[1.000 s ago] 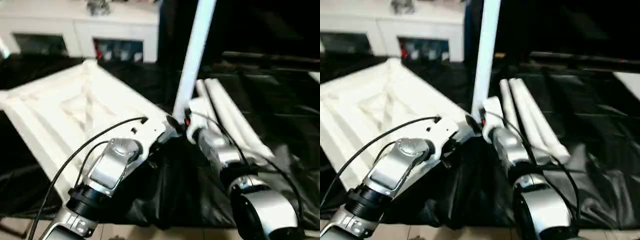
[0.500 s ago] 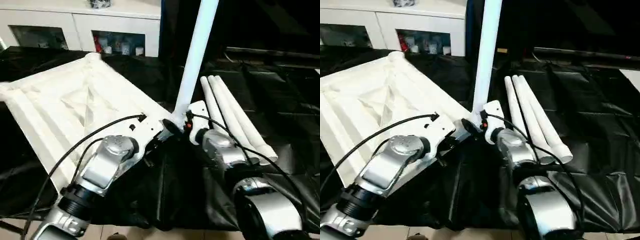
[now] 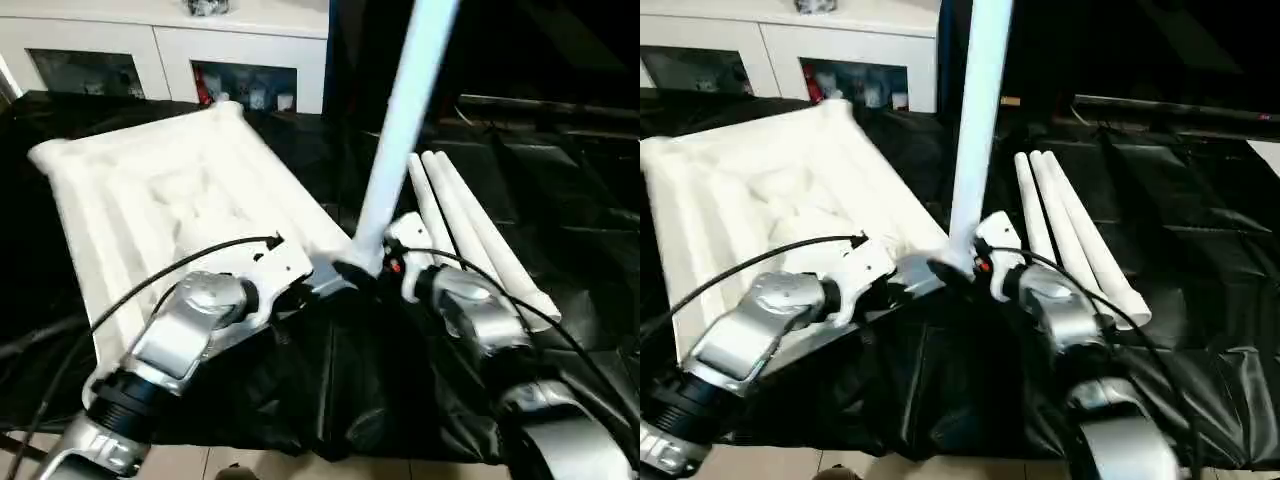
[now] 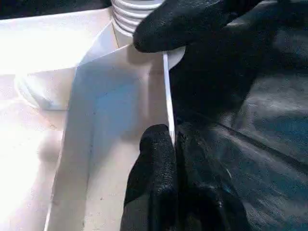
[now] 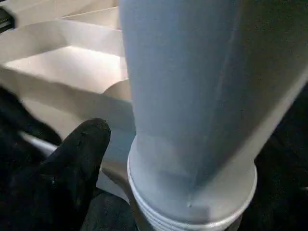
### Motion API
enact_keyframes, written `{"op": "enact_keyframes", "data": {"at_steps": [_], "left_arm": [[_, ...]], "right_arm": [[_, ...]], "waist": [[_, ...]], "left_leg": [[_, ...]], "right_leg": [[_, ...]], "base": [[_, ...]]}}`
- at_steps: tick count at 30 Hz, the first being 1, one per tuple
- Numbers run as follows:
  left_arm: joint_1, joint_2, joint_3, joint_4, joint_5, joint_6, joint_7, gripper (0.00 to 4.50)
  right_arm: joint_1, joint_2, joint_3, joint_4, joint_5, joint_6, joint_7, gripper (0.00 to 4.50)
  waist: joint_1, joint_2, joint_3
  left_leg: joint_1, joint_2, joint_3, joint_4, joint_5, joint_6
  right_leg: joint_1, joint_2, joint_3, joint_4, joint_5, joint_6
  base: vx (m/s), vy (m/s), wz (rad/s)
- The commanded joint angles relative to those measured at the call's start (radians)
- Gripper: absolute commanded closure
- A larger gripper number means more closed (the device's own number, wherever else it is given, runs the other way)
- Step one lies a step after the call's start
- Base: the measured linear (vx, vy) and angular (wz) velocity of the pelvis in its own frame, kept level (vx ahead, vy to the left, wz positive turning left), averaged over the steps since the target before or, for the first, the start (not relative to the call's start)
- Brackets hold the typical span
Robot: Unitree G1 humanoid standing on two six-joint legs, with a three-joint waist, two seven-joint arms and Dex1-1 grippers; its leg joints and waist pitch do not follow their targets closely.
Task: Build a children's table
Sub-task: Insert table leg to table base
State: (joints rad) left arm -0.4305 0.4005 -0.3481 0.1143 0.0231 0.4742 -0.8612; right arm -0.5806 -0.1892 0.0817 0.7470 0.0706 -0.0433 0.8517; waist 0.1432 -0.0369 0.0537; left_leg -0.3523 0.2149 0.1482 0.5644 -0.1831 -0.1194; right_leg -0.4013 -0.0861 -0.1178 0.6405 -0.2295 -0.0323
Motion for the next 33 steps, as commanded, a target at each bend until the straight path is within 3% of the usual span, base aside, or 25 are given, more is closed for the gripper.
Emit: {"op": "enact_keyframes", "data": {"at_steps": [1, 5, 12, 17, 18, 29, 33], "left_arm": [[-0.005, -0.002, -0.020, -0.018, -0.043, -0.085, -0.070, 4.50], [-0.002, 0.034, -0.029, -0.007, -0.047, -0.115, -0.120, 4.50], [0.002, 0.067, -0.017, 0.007, -0.052, -0.145, -0.169, 4.50], [0.005, 0.076, -0.016, 0.011, -0.056, -0.153, -0.178, 4.50], [0.008, 0.078, -0.015, 0.011, -0.057, -0.155, -0.182, 4.50], [0.017, 0.094, -0.013, 0.009, -0.058, -0.160, -0.207, 4.50], [0.017, 0.099, -0.014, 0.011, -0.057, -0.160, -0.214, 4.50]], "right_arm": [[0.025, -0.015, 0.029, -0.077, 0.008, 0.028, 0.050, 0.32], [0.064, -0.045, 0.033, -0.154, 0.025, 0.069, 0.100, 0.32], [0.098, -0.077, 0.036, -0.204, 0.035, 0.107, 0.124, 0.32], [0.114, -0.081, 0.035, -0.224, 0.042, 0.123, 0.134, 0.32], [0.117, -0.082, 0.036, -0.222, 0.043, 0.124, 0.137, 0.57], [0.118, -0.083, 0.039, -0.221, 0.050, 0.130, 0.143, 1.58], [0.114, -0.086, 0.044, -0.213, 0.049, 0.128, 0.149, 1.73]], "waist": [[-0.007, 0.013, -0.066], [-0.005, 0.012, -0.067], [-0.006, 0.011, -0.067], [-0.005, 0.010, -0.069], [-0.005, 0.009, -0.070], [-0.004, 0.009, -0.069], [-0.004, 0.008, -0.071]], "left_leg": [[-0.005, 0.014, 0.011, -0.048, -0.060, 0.062], [-0.004, 0.012, 0.012, -0.045, -0.047, 0.073], [-0.005, 0.014, 0.012, -0.046, -0.066, 0.056], [-0.005, 0.013, 0.011, -0.044, -0.046, 0.059], [-0.006, 0.012, 0.012, -0.042, -0.041, 0.062], [-0.005, 0.013, 0.012, -0.042, -0.058, 0.053], [-0.006, 0.013, 0.012, -0.040, -0.048, 0.055]], "right_leg": [[0.075, -0.055, 0.068, -0.071, 0.058, -0.195], [0.074, -0.053, 0.068, -0.069, 0.096, -0.198], [0.076, -0.056, 0.068, -0.069, 0.058, -0.200], [0.076, -0.055, 0.068, -0.065, 0.085, -0.203], [0.077, -0.054, 0.068, -0.064, 0.095, -0.207], [0.076, -0.056, 0.068, -0.064, 0.059, -0.203], [0.077, -0.056, 0.068, -0.062, 0.073, -0.204]], "base": [[0.000, 0.000, 0.00], [0.000, 0.000, 0.00], [0.000, 0.000, 0.00], [0.000, 0.000, 0.00], [0.000, 0.000, 0.00], [0.000, 0.000, 0.00], [0.000, 0.000, 0.00]]}}
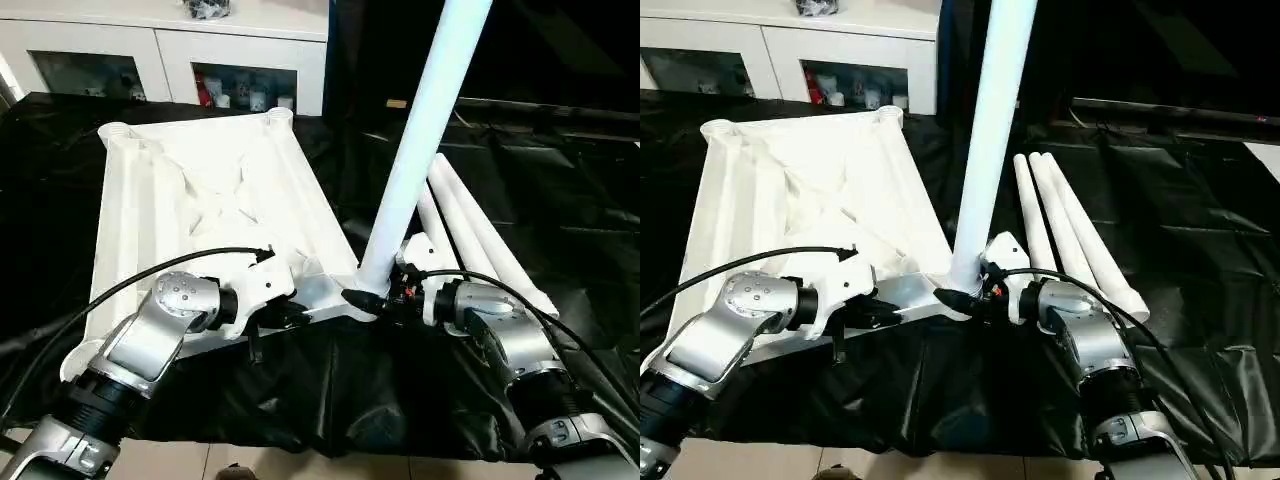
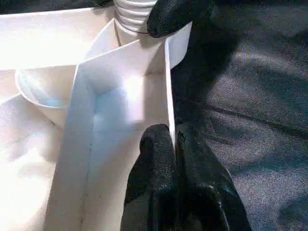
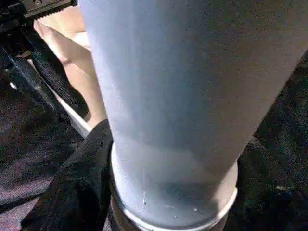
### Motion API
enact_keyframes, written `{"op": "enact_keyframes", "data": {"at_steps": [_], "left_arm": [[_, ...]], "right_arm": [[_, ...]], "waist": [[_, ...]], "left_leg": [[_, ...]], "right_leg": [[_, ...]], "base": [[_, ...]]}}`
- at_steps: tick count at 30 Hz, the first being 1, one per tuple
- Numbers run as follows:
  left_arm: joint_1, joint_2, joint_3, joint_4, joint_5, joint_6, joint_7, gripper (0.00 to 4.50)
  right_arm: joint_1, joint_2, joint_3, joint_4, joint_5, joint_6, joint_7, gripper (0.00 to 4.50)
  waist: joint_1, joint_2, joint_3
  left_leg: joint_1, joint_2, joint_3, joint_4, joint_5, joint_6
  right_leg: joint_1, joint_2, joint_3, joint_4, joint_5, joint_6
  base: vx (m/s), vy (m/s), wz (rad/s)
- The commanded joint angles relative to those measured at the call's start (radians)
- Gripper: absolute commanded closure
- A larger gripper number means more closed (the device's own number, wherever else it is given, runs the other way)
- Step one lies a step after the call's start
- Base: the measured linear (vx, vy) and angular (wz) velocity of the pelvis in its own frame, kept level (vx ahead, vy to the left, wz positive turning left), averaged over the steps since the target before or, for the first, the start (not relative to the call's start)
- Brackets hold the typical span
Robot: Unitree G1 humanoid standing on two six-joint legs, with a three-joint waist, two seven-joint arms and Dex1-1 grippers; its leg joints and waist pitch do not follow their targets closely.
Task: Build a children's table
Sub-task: Insert table leg to table base, then rotate leg to tighten
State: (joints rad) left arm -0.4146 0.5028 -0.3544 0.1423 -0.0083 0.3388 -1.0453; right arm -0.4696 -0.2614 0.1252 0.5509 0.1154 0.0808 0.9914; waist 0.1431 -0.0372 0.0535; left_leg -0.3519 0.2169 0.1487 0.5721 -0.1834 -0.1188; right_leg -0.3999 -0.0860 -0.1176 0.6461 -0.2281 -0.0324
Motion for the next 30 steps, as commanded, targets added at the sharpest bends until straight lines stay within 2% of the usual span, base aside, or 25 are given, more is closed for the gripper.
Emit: {"op": "enact_keyframes", "data": {"at_steps": [1, 8, 9, 10, 12, 13, 14, 15, 16, 17, 19, 20, 21, 22, 23, 26, 27, 30], "left_arm": [[0.001, -0.003, -0.007, -0.018, -0.026, -0.024, -0.032, 4.50], [0.008, -0.003, -0.001, -0.023, -0.031, -0.012, -0.031, 4.50], [0.005, -0.018, 0.007, -0.018, -0.030, 0.002, -0.007, 4.50], [0.005, -0.018, 0.007, -0.018, -0.030, 0.002, -0.007, 4.50], [-0.023, -0.080, 0.028, 0.025, -0.003, 0.016, 0.105, 4.50], [-0.023, -0.080, 0.028, 0.025, -0.003, 0.016, 0.105, 4.50], [-0.061, -0.161, 0.046, 0.078, 0.031, 0.044, 0.239, 4.50], [-0.074, -0.189, 0.049, 0.096, 0.043, 0.050, 0.284, 4.50], [-0.075, -0.191, 0.050, 0.097, 0.043, 0.051, 0.286, 4.50], [-0.103, -0.257, 0.064, 0.133, 0.062, 0.086, 0.388, 4.50], [-0.128, -0.311, 0.073, 0.160, 0.075, 0.108, 0.465, 4.50], [-0.128, -0.311, 0.073, 0.160, 0.075, 0.108, 0.465, 4.50], [-0.143, -0.347, 0.076, 0.174, 0.084, 0.116, 0.506, 4.50], [-0.147, -0.357, 0.070, 0.176, 0.089, 0.113, 0.511, 4.50], [-0.149, -0.358, 0.061, 0.175, 0.096, 0.104, 0.509, 4.50], [-0.148, -0.354, 0.049, 0.169, 0.108, 0.092, 0.497, 4.50], [-0.144, -0.351, 0.047, 0.164, 0.108, 0.090, 0.489, 4.50], [-0.125, -0.324, 0.037, 0.142, 0.103, 0.079, 0.445, 4.50]], "right_arm": [[0.003, -0.014, 0.001, -0.016, 0.004, 0.003, 0.010, 1.74], [0.003, -0.004, 0.006, 0.010, 0.002, 0.005, 0.003, 1.77], [-0.004, 0.014, -0.001, 0.045, -0.002, 0.008, -0.034, 1.77], [-0.004, 0.014, -0.001, 0.045, -0.002, 0.008, -0.034, 1.77], [-0.040, 0.066, -0.016, 0.166, -0.043, -0.010, -0.193, 1.78], [-0.040, 0.066, -0.016, 0.166, -0.043, -0.010, -0.193, 1.78], [-0.084, 0.142, -0.045, 0.281, -0.055, -0.015, -0.360, 1.78], [-0.099, 0.171, -0.058, 0.314, -0.049, -0.013, -0.412, 1.78], [-0.100, 0.173, -0.059, 0.315, -0.049, -0.013, -0.414, 1.78], [-0.138, 0.236, -0.083, 0.371, -0.038, -0.010, -0.520, 1.78], [-0.176, 0.285, -0.088, 0.414, -0.039, -0.012, -0.602, 1.78], [-0.176, 0.285, -0.088, 0.414, -0.039, -0.012, -0.602, 1.78], [-0.208, 0.316, -0.085, 0.454, -0.045, -0.019, -0.643, 1.78], [-0.224, 0.329, -0.087, 0.473, -0.045, -0.027, -0.649, 1.78], [-0.234, 0.336, -0.092, 0.485, -0.041, -0.031, -0.645, 1.78], [-0.255, 0.348, -0.122, 0.516, -0.027, -0.036, -0.624, 1.78], [-0.262, 0.350, -0.134, 0.528, -0.025, -0.040, -0.621, 1.22], [-0.272, 0.344, -0.153, 0.542, -0.006, -0.041, -0.597, 0.92]], "waist": [[-0.004, 0.008, -0.070], [-0.004, 0.006, -0.072], [-0.006, 0.002, -0.072], [-0.005, 0.005, -0.071], [-0.013, 0.003, -0.066], [-0.012, 0.005, -0.065], [-0.010, 0.007, -0.067], [-0.017, 0.008, -0.061], [-0.019, 0.005, -0.061], [-0.019, 0.000, -0.063], [-0.023, 0.001, -0.060], [-0.023, 0.001, -0.060], [-0.024, 0.001, -0.061], [-0.026, -0.010, -0.061], [-0.022, -0.004, -0.062], [-0.022, -0.004, -0.065], [-0.024, -0.004, -0.065], [-0.023, -0.005, -0.064]], "left_leg": [[-0.006, 0.010, 0.011, -0.048, -0.046, 0.055], [-0.007, 0.009, 0.012, -0.045, -0.034, 0.062], [-0.007, 0.010, 0.012, -0.046, -0.032, 0.061], [-0.007, 0.010, 0.012, -0.047, -0.036, 0.058], [-0.006, 0.011, 0.013, -0.052, -0.068, 0.036], [-0.005, 0.011, 0.012, -0.053, -0.084, 0.026], [-0.002, 0.011, 0.012, -0.052, -0.095, 0.022], [0.001, 0.015, 0.012, -0.060, -0.140, -0.002], [0.003, 0.015, 0.011, -0.059, -0.154, -0.009], [0.002, 0.015, 0.013, -0.059, -0.159, -0.010], [0.001, 0.014, 0.012, -0.060, -0.184, -0.012], [0.001, 0.014, 0.012, -0.060, -0.184, -0.012], [0.004, 0.013, 0.013, -0.059, -0.197, -0.012], [0.001, 0.012, 0.014, -0.059, -0.198, -0.010], [-0.001, 0.011, 0.013, -0.059, -0.189, -0.005], [-0.007, 0.012, 0.013, -0.056, -0.156, 0.009], [-0.007, 0.012, 0.014, -0.056, -0.151, 0.012], [-0.007, 0.012, 0.014, -0.057, -0.157, 0.020]], "right_leg": [[0.075, -0.055, 0.067, -0.067, 0.074, -0.204], [0.076, -0.055, 0.067, -0.064, 0.092, -0.209], [0.076, -0.056, 0.067, -0.065, 0.088, -0.210], [0.076, -0.056, 0.066, -0.065, 0.079, -0.211], [0.073, -0.057, 0.066, -0.073, 0.010, -0.207], [0.074, -0.059, 0.065, -0.075, -0.026, -0.201], [0.074, -0.060, 0.065, -0.079, -0.056, -0.190], [0.066, -0.063, 0.066, -0.089, -0.149, -0.176], [0.066, -0.065, 0.066, -0.091, -0.179, -0.166], [0.066, -0.067, 0.067, -0.093, -0.203, -0.151], [0.061, -0.066, 0.067, -0.101, -0.259, -0.128], [0.061, -0.066, 0.067, -0.101, -0.259, -0.128], [0.056, -0.065, 0.068, -0.103, -0.271, -0.117], [0.056, -0.064, 0.068, -0.104, -0.274, -0.112], [0.058, -0.065, 0.067, -0.103, -0.269, -0.107], [0.059, -0.064, 0.068, -0.095, -0.202, -0.111], [0.058, -0.064, 0.068, -0.093, -0.182, -0.118], [0.058, -0.065, 0.068, -0.094, -0.185, -0.123]], "base": [[0.000, 0.000, 0.00], [0.000, 0.000, 0.00], [0.000, 0.000, 0.00], [0.000, 0.000, 0.00], [0.000, 0.000, 0.00], [0.000, 0.000, 0.00], [0.000, 0.000, 0.00], [-0.054, 0.006, -0.02], [-0.054, 0.006, -0.02], [0.000, 0.000, 0.00], [0.000, 0.000, 0.00], [0.000, 0.000, 0.00], [0.000, 0.000, 0.00], [0.000, 0.000, 0.00], [0.000, 0.000, 0.00], [0.000, 0.000, 0.00], [0.000, 0.000, 0.00], [0.000, 0.000, 0.00]]}}
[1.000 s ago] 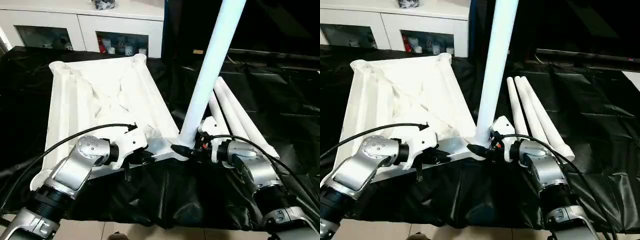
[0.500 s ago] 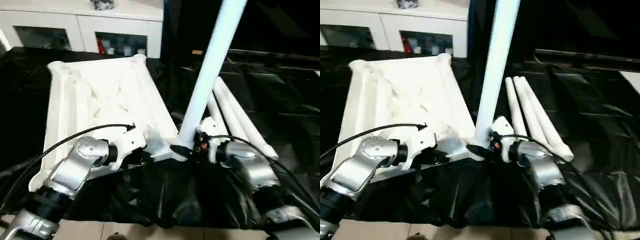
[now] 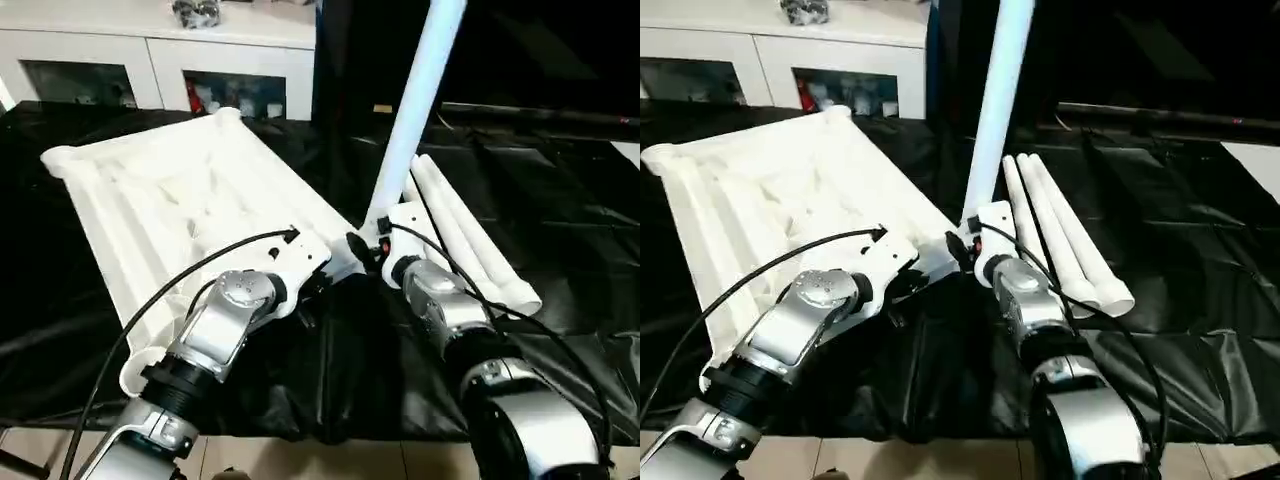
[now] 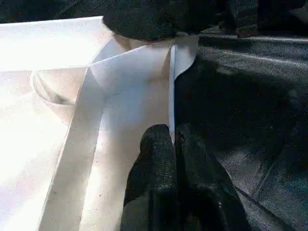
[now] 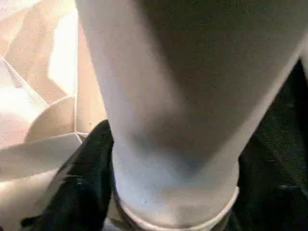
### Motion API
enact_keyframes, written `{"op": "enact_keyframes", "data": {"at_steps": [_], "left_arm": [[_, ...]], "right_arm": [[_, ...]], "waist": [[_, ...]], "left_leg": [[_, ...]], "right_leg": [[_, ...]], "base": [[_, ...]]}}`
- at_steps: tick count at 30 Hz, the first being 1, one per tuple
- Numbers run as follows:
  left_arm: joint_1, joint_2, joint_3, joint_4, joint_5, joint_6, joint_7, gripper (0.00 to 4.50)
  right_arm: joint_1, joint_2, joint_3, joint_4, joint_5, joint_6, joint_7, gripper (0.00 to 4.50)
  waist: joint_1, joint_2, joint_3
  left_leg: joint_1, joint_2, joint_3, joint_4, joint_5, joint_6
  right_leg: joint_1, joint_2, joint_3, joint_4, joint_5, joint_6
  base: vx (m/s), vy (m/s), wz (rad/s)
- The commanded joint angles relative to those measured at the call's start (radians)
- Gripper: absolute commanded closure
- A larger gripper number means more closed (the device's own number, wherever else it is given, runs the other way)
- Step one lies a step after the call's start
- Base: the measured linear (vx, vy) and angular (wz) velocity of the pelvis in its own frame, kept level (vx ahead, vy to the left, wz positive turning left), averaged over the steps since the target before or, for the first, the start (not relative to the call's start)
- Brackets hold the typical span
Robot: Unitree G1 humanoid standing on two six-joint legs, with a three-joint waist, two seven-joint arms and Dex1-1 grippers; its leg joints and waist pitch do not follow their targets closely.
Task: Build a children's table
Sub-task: Rotate leg to tighten
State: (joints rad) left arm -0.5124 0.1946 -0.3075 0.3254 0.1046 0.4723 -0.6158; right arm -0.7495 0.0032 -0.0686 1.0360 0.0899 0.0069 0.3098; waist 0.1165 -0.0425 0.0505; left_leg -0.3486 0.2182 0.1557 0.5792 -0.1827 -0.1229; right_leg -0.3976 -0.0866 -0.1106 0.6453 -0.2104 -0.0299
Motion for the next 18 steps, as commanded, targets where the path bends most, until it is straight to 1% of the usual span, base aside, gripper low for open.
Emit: {"op": "enact_keyframes", "data": {"at_steps": [1, 2, 3, 4, 5, 7, 9, 10, 11, 13, 14, 16, 17, 18], "left_arm": [[-0.022, -0.010, -0.010, -0.047, -0.012, -0.053, 0.006, 4.50], [-0.015, -0.002, -0.011, -0.054, -0.014, -0.057, -0.007, 4.50], [-0.009, 0.006, -0.012, -0.063, -0.019, -0.057, -0.024, 4.50], [-0.003, 0.015, -0.013, -0.071, -0.022, -0.057, -0.039, 4.50], [-0.002, 0.017, -0.013, -0.074, -0.022, -0.056, -0.043, 4.50], [0.009, 0.033, -0.016, -0.088, -0.028, -0.068, -0.074, 4.50], [0.019, 0.050, -0.018, -0.096, -0.033, -0.081, -0.100, 4.50], [0.027, 0.070, -0.018, -0.104, -0.042, -0.090, -0.128, 4.50], [0.030, 0.082, -0.018, -0.107, -0.047, -0.096, -0.144, 4.50], [0.034, 0.093, -0.017, -0.109, -0.054, -0.105, -0.161, 4.50], [0.038, 0.105, -0.017, -0.114, -0.062, -0.114, -0.181, 4.50], [0.047, 0.128, -0.015, -0.122, -0.078, -0.132, -0.224, 4.50], [0.051, 0.139, -0.014, -0.127, -0.087, -0.142, -0.248, 4.50], [0.052, 0.144, -0.013, -0.129, -0.090, -0.146, -0.257, 4.50]], "right_arm": [[0.005, 0.076, 0.042, 0.057, 0.018, 0.029, 0.085, 0.92], [0.001, 0.071, 0.045, 0.061, 0.012, 0.017, 0.083, 0.75], [-0.002, 0.065, 0.047, 0.060, 0.007, 0.010, 0.084, 0.61], [-0.005, 0.059, 0.048, 0.058, 0.002, 0.002, 0.090, 0.59], [-0.006, 0.057, 0.048, 0.057, 0.001, 0.000, 0.092, 0.51], [-0.005, 0.043, 0.054, 0.047, -0.012, -0.015, 0.112, 0.51], [0.002, 0.019, 0.066, 0.025, -0.027, -0.032, 0.143, 0.51], [0.016, -0.010, 0.079, -0.008, -0.037, -0.041, 0.184, 0.51], [0.026, -0.029, 0.087, -0.030, -0.041, -0.043, 0.211, 0.51], [0.038, -0.048, 0.097, -0.054, -0.044, -0.046, 0.239, 0.51], [0.054, -0.068, 0.110, -0.081, -0.050, -0.050, 0.273, 0.51], [0.087, -0.111, 0.129, -0.139, -0.052, -0.048, 0.341, 0.51], [0.104, -0.133, 0.132, -0.170, -0.047, -0.046, 0.382, 0.51], [0.109, -0.143, 0.132, -0.182, -0.042, -0.044, 0.399, 0.51]], "waist": [[0.004, 0.001, -0.061], [0.002, 0.004, -0.062], [0.001, 0.003, -0.060], [0.000, 0.009, -0.061], [-0.002, 0.007, -0.061], [-0.004, 0.009, -0.061], [-0.008, 0.009, -0.063], [-0.009, 0.009, -0.062], [-0.008, 0.008, -0.063], [-0.004, 0.010, -0.063], [-0.004, 0.010, -0.063], [-0.001, 0.016, -0.063], [0.000, 0.013, -0.065], [0.003, 0.014, -0.064]], "left_leg": [[-0.009, 0.011, 0.007, -0.064, -0.161, 0.023], [-0.011, 0.011, 0.006, -0.064, -0.162, 0.021], [-0.011, 0.011, 0.007, -0.065, -0.167, 0.020], [-0.011, 0.011, 0.006, -0.065, -0.168, 0.019], [-0.011, 0.012, 0.007, -0.065, -0.168, 0.019], [-0.011, 0.012, 0.007, -0.064, -0.161, 0.019], [-0.014, 0.012, 0.006, -0.064, -0.149, 0.024], [-0.012, 0.012, 0.007, -0.062, -0.148, 0.027], [-0.012, 0.012, 0.008, -0.062, -0.144, 0.030], [-0.011, 0.013, 0.009, -0.061, -0.125, 0.040], [-0.011, 0.013, 0.009, -0.061, -0.125, 0.040], [-0.011, 0.012, 0.009, -0.060, -0.127, 0.042], [-0.011, 0.013, 0.010, -0.059, -0.123, 0.045], [-0.010, 0.013, 0.010, -0.059, -0.128, 0.050]], "right_leg": [[0.056, -0.065, 0.061, -0.093, -0.207, -0.126], [0.056, -0.065, 0.060, -0.093, -0.208, -0.128], [0.055, -0.066, 0.060, -0.095, -0.216, -0.128], [0.056, -0.066, 0.061, -0.093, -0.213, -0.131], [0.056, -0.065, 0.061, -0.094, -0.210, -0.135], [0.056, -0.063, 0.061, -0.092, -0.193, -0.141], [0.059, -0.063, 0.061, -0.088, -0.164, -0.152], [0.057, -0.061, 0.062, -0.088, -0.154, -0.159], [0.059, -0.062, 0.062, -0.087, -0.145, -0.161], [0.058, -0.060, 0.063, -0.082, -0.108, -0.175], [0.058, -0.060, 0.063, -0.082, -0.108, -0.175], [0.061, -0.058, 0.063, -0.083, -0.090, -0.179], [0.062, -0.059, 0.064, -0.080, -0.078, -0.179], [0.061, -0.058, 0.064, -0.082, -0.081, -0.181]], "base": [[0.000, 0.000, 0.00], [0.000, 0.000, 0.00], [0.000, 0.000, 0.00], [0.000, 0.000, 0.00], [0.000, 0.000, 0.00], [0.000, 0.000, 0.00], [0.000, 0.000, 0.00], [0.000, 0.000, 0.00], [0.000, 0.000, 0.00], [0.000, 0.000, 0.00], [0.000, 0.000, 0.00], [0.000, 0.000, 0.00], [0.000, 0.000, 0.00], [0.000, 0.000, 0.00]]}}
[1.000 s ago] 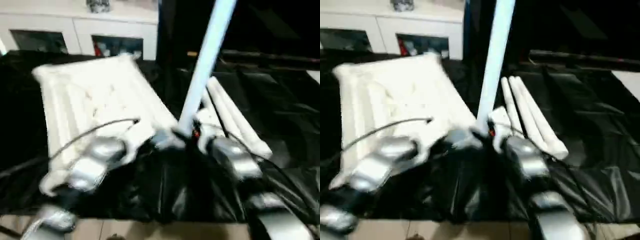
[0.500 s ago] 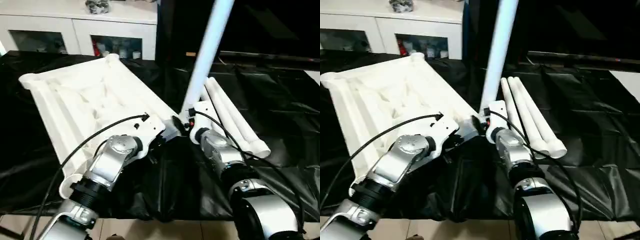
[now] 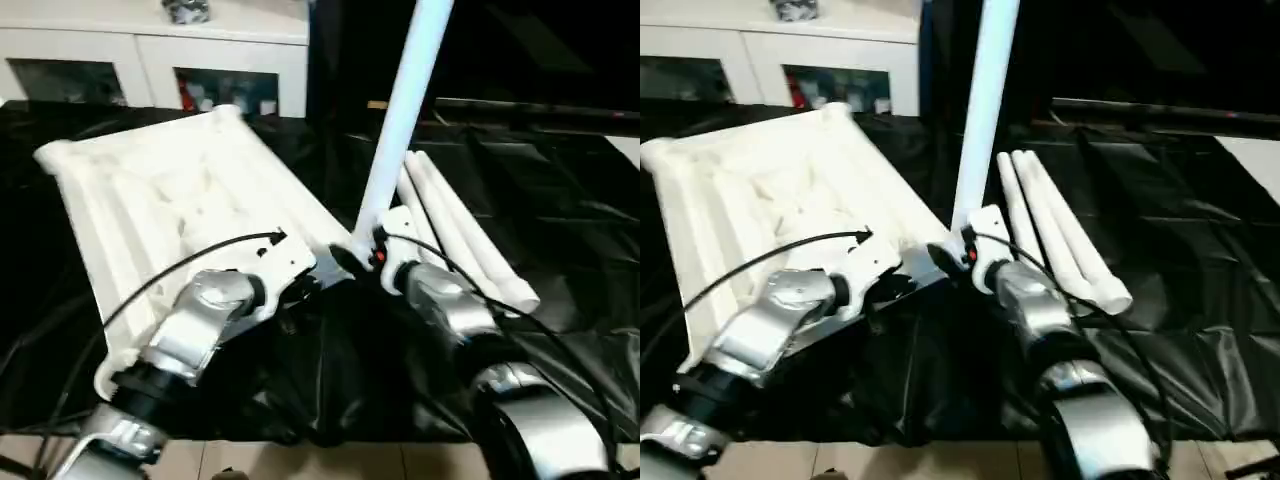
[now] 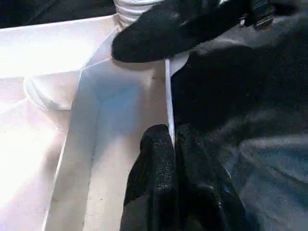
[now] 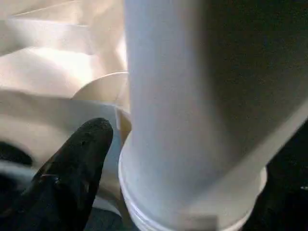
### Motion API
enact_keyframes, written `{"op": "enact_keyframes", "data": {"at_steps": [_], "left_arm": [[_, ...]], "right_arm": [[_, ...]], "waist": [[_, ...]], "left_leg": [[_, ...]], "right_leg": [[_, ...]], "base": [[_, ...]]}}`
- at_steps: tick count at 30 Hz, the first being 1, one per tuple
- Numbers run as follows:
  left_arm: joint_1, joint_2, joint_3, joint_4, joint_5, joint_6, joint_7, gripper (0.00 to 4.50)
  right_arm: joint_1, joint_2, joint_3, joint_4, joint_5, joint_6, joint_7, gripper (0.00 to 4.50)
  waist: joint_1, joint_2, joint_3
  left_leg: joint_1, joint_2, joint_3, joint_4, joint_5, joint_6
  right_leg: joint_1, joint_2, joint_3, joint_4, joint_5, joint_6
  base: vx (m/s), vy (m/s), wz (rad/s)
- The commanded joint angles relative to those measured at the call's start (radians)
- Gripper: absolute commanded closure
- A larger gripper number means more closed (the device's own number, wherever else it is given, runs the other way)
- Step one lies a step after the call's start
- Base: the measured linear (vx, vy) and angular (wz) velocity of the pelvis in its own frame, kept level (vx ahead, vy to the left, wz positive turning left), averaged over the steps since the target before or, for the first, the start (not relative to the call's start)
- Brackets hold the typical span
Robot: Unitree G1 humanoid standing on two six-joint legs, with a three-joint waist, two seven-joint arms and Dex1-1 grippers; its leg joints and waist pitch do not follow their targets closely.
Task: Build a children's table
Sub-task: Rotate leg to tighten
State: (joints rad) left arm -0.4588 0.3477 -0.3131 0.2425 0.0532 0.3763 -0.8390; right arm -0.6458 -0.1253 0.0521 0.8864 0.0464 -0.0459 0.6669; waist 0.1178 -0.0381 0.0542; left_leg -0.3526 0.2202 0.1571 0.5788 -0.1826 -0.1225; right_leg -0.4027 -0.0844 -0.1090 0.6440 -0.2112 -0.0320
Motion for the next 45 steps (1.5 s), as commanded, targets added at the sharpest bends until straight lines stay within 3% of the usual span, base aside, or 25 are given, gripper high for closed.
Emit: {"op": "enact_keyframes", "data": {"at_steps": [1, 3, 10, 11, 20, 22, 34, 37, 38, 39, 41, 42, 43, 45], "left_arm": [[0.000, -0.004, -0.007, -0.048, -0.041, -0.054, -0.043, 4.50], [0.003, 0.004, -0.005, -0.053, -0.045, -0.056, -0.055, 4.50], [0.037, 0.074, -0.004, -0.082, -0.068, -0.071, -0.148, 4.50], [0.041, 0.081, -0.004, -0.086, -0.070, -0.071, -0.157, 4.50], [0.063, 0.114, -0.005, -0.108, -0.077, -0.075, -0.193, 4.50], [0.065, 0.118, -0.005, -0.110, -0.080, -0.076, -0.196, 4.50], [0.082, 0.126, -0.011, -0.125, -0.081, -0.062, -0.192, 4.50], [0.046, 0.057, 0.005, -0.062, -0.029, -0.001, -0.043, 4.50], [0.046, 0.057, 0.005, -0.062, -0.029, -0.001, -0.043, 4.50], [0.019, 0.014, 0.017, -0.021, -0.008, 0.026, 0.037, 4.50], [-0.006, -0.022, 0.027, 0.014, 0.006, 0.049, 0.100, 4.50], [-0.049, -0.084, 0.040, 0.065, 0.020, 0.081, 0.187, 4.50], [-0.070, -0.116, 0.045, 0.087, 0.021, 0.094, 0.223, 4.50], [-0.100, -0.166, 0.037, 0.110, 0.022, 0.097, 0.253, 4.50]], "right_arm": [[0.010, -0.022, 0.011, -0.043, 0.005, 0.010, 0.057, 0.51], [0.018, -0.036, 0.012, -0.061, 0.011, 0.010, 0.082, 0.51], [0.086, -0.141, 0.039, -0.195, 0.047, 0.043, 0.279, 0.51], [0.088, -0.150, 0.043, -0.195, 0.044, 0.047, 0.291, 0.75], [0.093, -0.177, 0.063, -0.207, 0.033, 0.061, 0.342, 1.29], [0.098, -0.179, 0.065, -0.218, 0.037, 0.069, 0.347, 1.60], [0.113, -0.170, 0.084, -0.227, 0.037, 0.078, 0.358, 1.76], [0.089, -0.110, 0.060, -0.131, -0.002, 0.068, 0.169, 1.76], [0.089, -0.110, 0.060, -0.131, -0.002, 0.068, 0.169, 1.76], [0.069, -0.071, 0.041, -0.080, -0.010, 0.072, 0.065, 1.76], [0.051, -0.036, 0.024, -0.040, -0.011, 0.078, -0.019, 1.76], [0.018, 0.030, -0.006, 0.013, 0.002, 0.085, -0.148, 1.76], [0.001, 0.065, -0.019, 0.036, 0.012, 0.093, -0.202, 1.76], [-0.029, 0.132, -0.031, 0.068, 0.029, 0.099, -0.269, 1.76]], "waist": [[0.002, 0.009, -0.066], [0.002, 0.014, -0.065], [0.008, 0.014, -0.065], [0.007, 0.014, -0.066], [0.006, 0.013, -0.065], [0.006, 0.008, -0.066], [0.007, 0.008, -0.066], [0.006, 0.010, -0.063], [-0.001, -0.001, -0.062], [-0.002, 0.005, -0.059], [-0.003, 0.005, -0.059], [-0.005, -0.002, -0.058], [-0.004, 0.002, -0.058], [-0.002, 0.001, -0.061]], "left_leg": [[-0.006, 0.011, 0.009, -0.059, -0.128, 0.051], [-0.005, 0.011, 0.009, -0.060, -0.141, 0.047], [-0.006, 0.011, 0.007, -0.059, -0.145, 0.055], [-0.006, 0.011, 0.007, -0.059, -0.143, 0.056], [-0.004, 0.012, 0.008, -0.059, -0.135, 0.056], [-0.005, 0.011, 0.009, -0.058, -0.130, 0.056], [-0.004, 0.011, 0.009, -0.057, -0.123, 0.057], [-0.002, 0.011, 0.009, -0.060, -0.139, 0.041], [-0.004, 0.012, 0.012, -0.060, -0.142, 0.038], [0.001, 0.009, 0.011, -0.063, -0.165, 0.022], [0.005, 0.007, 0.009, -0.063, -0.198, 0.008], [0.003, 0.008, 0.011, -0.064, -0.199, 0.008], [0.005, 0.007, 0.010, -0.065, -0.206, 0.003], [0.003, 0.008, 0.009, -0.063, -0.198, 0.005]], "right_leg": [[0.065, -0.060, 0.063, -0.081, -0.081, -0.180], [0.064, -0.059, 0.062, -0.083, -0.098, -0.187], [0.068, -0.059, 0.062, -0.084, -0.100, -0.180], [0.068, -0.058, 0.062, -0.083, -0.096, -0.183], [0.066, -0.057, 0.062, -0.081, -0.087, -0.199], [0.067, -0.058, 0.062, -0.081, -0.083, -0.199], [0.067, -0.058, 0.062, -0.080, -0.083, -0.197], [0.064, -0.059, 0.062, -0.085, -0.124, -0.189], [0.064, -0.059, 0.064, -0.086, -0.137, -0.187], [0.060, -0.059, 0.064, -0.092, -0.202, -0.170], [0.058, -0.062, 0.063, -0.101, -0.291, -0.145], [0.057, -0.063, 0.065, -0.104, -0.305, -0.138], [0.054, -0.062, 0.065, -0.107, -0.333, -0.127], [0.053, -0.063, 0.065, -0.106, -0.316, -0.116]], "base": [[0.000, 0.000, 0.00], [0.000, 0.000, 0.00], [0.000, 0.000, 0.00], [0.000, 0.000, 0.00], [0.000, 0.000, 0.00], [0.000, 0.000, 0.00], [0.000, 0.000, 0.00], [0.000, 0.000, 0.00], [0.000, 0.000, 0.00], [0.000, 0.000, 0.00], [0.000, 0.000, 0.00], [0.000, 0.000, 0.00], [0.000, 0.000, 0.00], [0.000, 0.000, 0.00]]}}
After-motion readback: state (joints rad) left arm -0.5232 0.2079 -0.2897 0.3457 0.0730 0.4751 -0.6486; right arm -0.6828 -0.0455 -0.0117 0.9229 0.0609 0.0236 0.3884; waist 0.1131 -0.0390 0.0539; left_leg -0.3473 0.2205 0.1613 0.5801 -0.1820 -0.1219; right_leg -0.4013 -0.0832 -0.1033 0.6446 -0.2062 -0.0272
